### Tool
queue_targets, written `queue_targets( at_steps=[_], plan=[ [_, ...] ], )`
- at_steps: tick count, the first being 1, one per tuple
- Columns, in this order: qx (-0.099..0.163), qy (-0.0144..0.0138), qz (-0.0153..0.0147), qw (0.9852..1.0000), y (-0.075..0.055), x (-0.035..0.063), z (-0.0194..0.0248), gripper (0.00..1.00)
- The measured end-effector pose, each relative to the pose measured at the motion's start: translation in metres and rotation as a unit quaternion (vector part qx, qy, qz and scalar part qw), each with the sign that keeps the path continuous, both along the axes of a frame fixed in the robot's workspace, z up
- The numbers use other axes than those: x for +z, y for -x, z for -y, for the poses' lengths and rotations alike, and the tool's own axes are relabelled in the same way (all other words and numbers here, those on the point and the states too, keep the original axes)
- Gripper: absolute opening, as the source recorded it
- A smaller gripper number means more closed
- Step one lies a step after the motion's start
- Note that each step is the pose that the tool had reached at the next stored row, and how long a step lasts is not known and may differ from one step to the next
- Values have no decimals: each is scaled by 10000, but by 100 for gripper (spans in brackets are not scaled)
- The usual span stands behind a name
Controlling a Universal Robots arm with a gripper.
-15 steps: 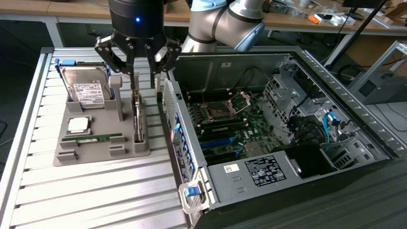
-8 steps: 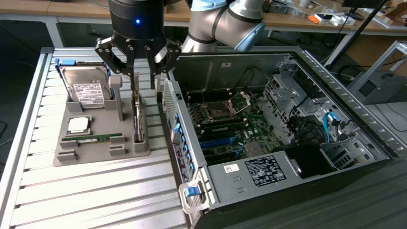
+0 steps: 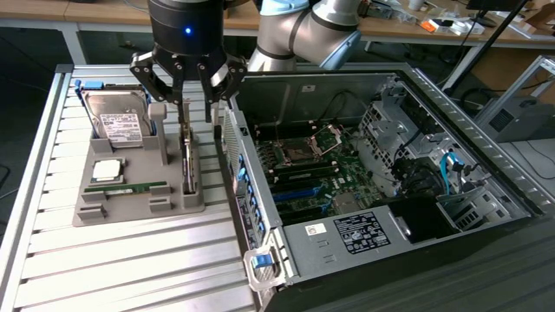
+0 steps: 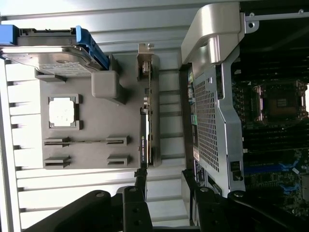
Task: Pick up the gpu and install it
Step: 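Pick up the gpu and move the gpu toward the slot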
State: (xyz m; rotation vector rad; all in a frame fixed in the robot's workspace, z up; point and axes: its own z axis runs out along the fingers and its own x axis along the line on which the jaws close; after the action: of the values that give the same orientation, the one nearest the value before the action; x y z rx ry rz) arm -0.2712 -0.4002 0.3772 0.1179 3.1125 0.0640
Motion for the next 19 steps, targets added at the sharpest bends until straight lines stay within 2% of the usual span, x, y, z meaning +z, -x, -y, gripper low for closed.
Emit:
queue_targets(
  at_steps=[19],
  plan=[
    [0, 0, 0, 10000, 0, -36, 0, 42]
  ],
)
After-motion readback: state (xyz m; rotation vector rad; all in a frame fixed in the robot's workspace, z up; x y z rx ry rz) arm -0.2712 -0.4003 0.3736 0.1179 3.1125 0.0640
